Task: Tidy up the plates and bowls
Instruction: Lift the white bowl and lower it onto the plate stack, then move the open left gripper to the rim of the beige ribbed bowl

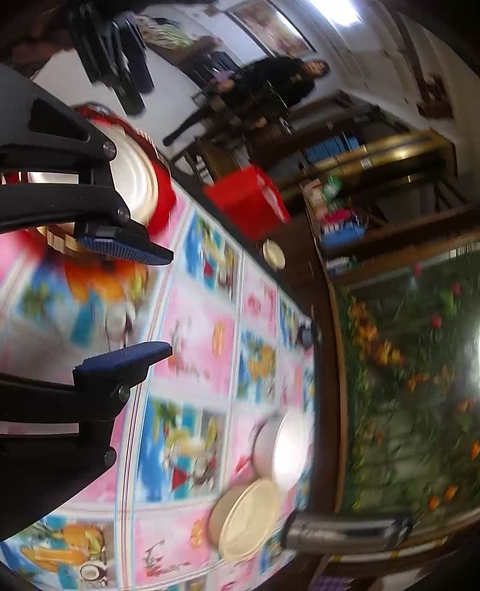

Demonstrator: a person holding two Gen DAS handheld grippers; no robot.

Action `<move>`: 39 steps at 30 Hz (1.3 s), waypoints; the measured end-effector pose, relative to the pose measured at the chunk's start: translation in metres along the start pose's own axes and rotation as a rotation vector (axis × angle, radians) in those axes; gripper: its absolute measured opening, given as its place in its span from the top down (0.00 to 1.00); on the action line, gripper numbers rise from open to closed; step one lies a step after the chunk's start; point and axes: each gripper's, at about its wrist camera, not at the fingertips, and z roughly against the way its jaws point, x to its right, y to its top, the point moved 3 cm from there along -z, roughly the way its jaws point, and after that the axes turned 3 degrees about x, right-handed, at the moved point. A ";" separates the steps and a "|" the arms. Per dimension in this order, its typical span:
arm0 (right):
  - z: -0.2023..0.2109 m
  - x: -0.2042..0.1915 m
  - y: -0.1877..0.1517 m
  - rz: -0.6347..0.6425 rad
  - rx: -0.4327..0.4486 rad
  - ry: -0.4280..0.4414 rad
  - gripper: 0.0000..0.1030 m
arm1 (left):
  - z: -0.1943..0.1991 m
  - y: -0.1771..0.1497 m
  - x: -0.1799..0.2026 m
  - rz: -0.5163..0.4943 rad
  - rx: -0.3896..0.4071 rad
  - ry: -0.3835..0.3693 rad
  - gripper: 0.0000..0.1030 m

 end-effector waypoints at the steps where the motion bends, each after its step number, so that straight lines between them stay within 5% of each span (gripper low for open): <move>1: -0.001 0.012 0.001 -0.023 0.002 -0.008 0.57 | 0.000 0.001 0.010 -0.019 -0.001 -0.011 0.44; 10: 0.008 0.128 0.012 -0.147 0.133 -0.091 0.56 | 0.002 0.012 0.089 -0.125 -0.082 -0.157 0.41; 18: 0.039 0.229 0.034 -0.330 0.264 -0.159 0.49 | -0.030 0.072 0.164 -0.135 -0.142 -0.227 0.41; 24: 0.045 0.289 0.039 -0.490 0.281 -0.205 0.49 | -0.077 0.120 0.221 -0.081 -0.196 -0.241 0.41; 29: 0.051 0.317 0.039 -0.590 0.306 -0.218 0.49 | -0.116 0.147 0.275 -0.043 -0.232 -0.252 0.41; 39: 0.055 0.318 0.039 -0.592 0.322 -0.223 0.49 | -0.192 0.166 0.345 -0.039 -0.304 -0.214 0.41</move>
